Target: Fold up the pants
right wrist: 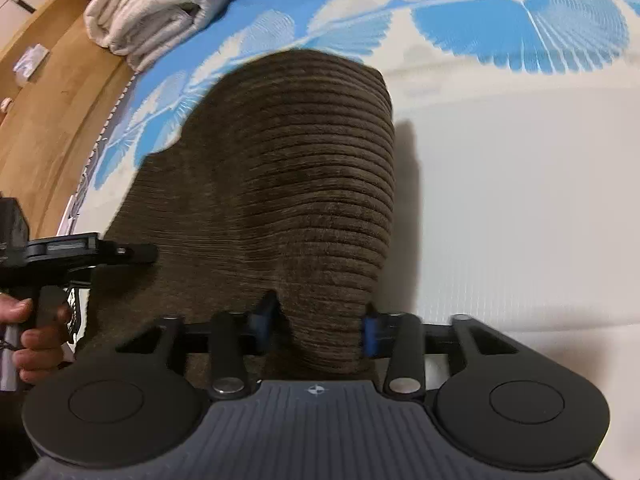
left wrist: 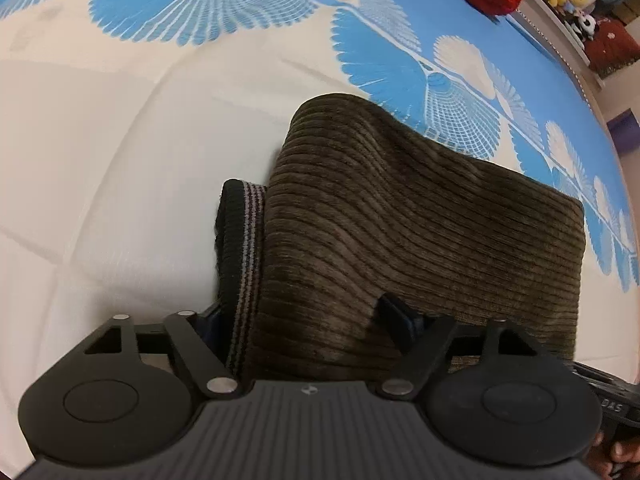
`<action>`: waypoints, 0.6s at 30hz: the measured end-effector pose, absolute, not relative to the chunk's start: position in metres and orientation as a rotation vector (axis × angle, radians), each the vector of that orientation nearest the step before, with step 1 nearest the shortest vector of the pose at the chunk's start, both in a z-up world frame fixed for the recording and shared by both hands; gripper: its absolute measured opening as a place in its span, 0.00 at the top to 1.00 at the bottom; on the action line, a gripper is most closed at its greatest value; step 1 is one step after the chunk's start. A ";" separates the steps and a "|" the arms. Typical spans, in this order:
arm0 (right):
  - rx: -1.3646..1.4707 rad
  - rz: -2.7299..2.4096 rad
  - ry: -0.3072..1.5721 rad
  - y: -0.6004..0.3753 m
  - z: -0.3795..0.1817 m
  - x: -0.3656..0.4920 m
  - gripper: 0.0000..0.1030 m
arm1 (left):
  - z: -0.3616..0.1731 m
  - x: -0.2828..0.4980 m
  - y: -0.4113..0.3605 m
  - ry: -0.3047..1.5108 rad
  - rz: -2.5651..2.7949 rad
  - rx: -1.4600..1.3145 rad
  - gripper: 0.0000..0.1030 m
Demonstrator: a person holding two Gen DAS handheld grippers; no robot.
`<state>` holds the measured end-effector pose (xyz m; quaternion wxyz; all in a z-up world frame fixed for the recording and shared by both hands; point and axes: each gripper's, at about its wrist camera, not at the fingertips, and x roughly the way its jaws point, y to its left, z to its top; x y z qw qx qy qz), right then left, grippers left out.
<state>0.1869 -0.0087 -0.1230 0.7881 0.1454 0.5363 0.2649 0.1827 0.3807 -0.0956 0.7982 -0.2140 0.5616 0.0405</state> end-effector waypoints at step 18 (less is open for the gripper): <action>0.397 0.257 1.085 -0.200 -0.107 0.216 0.68 | -0.110 0.245 0.193 1.148 -0.284 -0.381 0.36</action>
